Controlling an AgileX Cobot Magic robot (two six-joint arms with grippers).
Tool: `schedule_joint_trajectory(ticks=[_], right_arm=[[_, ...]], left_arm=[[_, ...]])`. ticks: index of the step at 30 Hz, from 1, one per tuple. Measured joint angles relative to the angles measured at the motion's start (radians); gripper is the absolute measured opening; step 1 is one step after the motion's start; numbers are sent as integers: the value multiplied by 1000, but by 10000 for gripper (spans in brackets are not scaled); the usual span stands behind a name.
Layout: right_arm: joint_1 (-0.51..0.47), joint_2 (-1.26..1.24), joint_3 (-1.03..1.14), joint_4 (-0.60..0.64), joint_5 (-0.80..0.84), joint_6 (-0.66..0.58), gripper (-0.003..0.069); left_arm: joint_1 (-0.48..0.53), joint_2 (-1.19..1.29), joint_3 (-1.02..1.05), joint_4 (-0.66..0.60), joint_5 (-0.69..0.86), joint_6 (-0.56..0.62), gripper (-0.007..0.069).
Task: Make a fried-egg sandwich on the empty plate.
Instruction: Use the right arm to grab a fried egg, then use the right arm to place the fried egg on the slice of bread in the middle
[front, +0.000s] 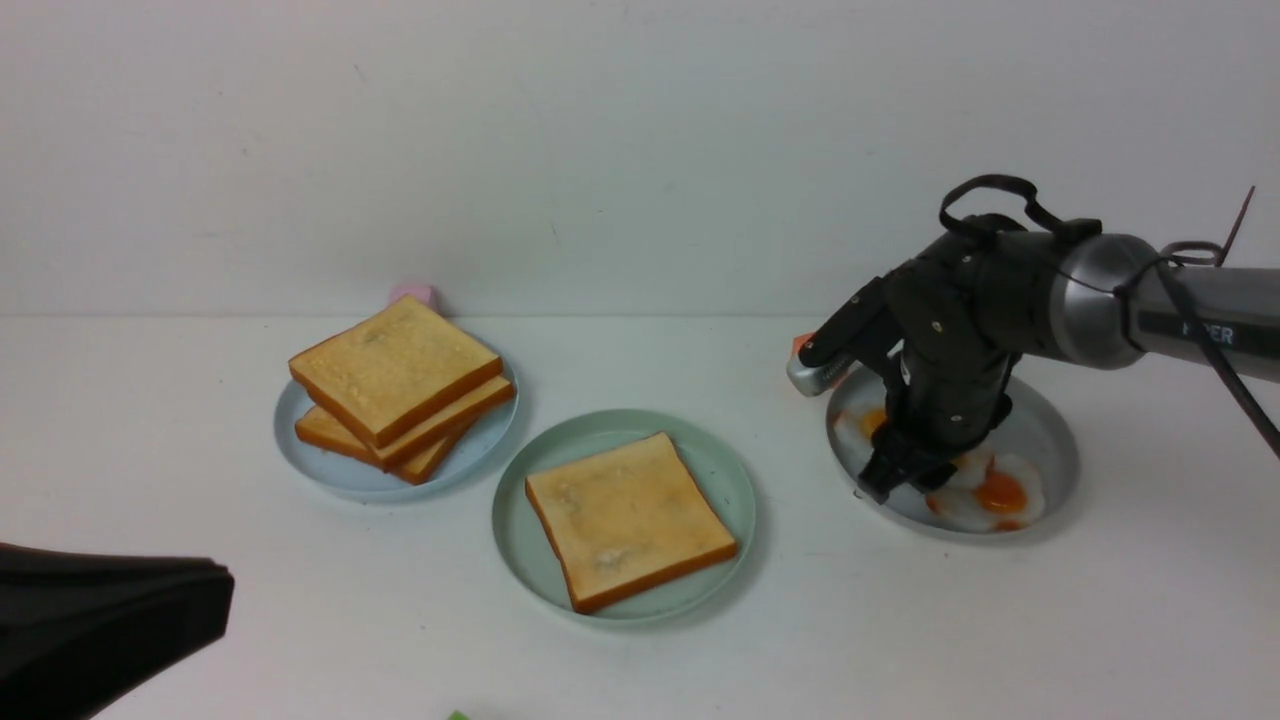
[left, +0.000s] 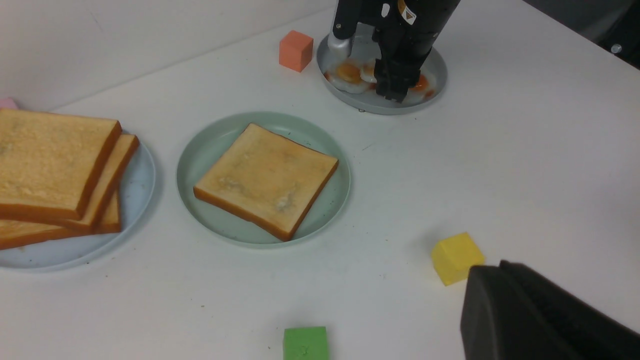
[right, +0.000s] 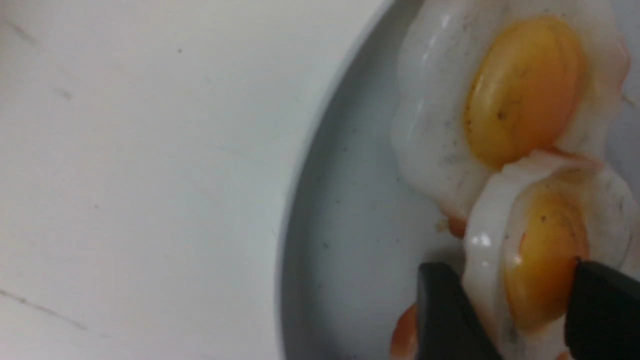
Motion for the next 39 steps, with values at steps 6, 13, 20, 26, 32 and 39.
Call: schedule_joint_trajectory(ticks=[6, 13, 20, 26, 32, 39], right_arm=[[8, -39, -1, -21, 6, -7, 74], [8, -48, -1, -25, 15, -7, 80], [8, -120, 6, -31, 41, 2, 80], [45, -252, 6, -32, 91, 91, 80], [234, -321, 6, 20, 138, 146, 80], [403, -300, 6, 77, 69, 157, 78]], left_arm=[[0, 0, 0, 0, 2, 11, 2], [0, 0, 0, 0, 2, 11, 5], [0, 0, 0, 0, 2, 11, 5], [0, 0, 0, 4, 2, 12, 5], [0, 0, 0, 15, 2, 12, 5], [0, 0, 0, 19, 1, 12, 8]])
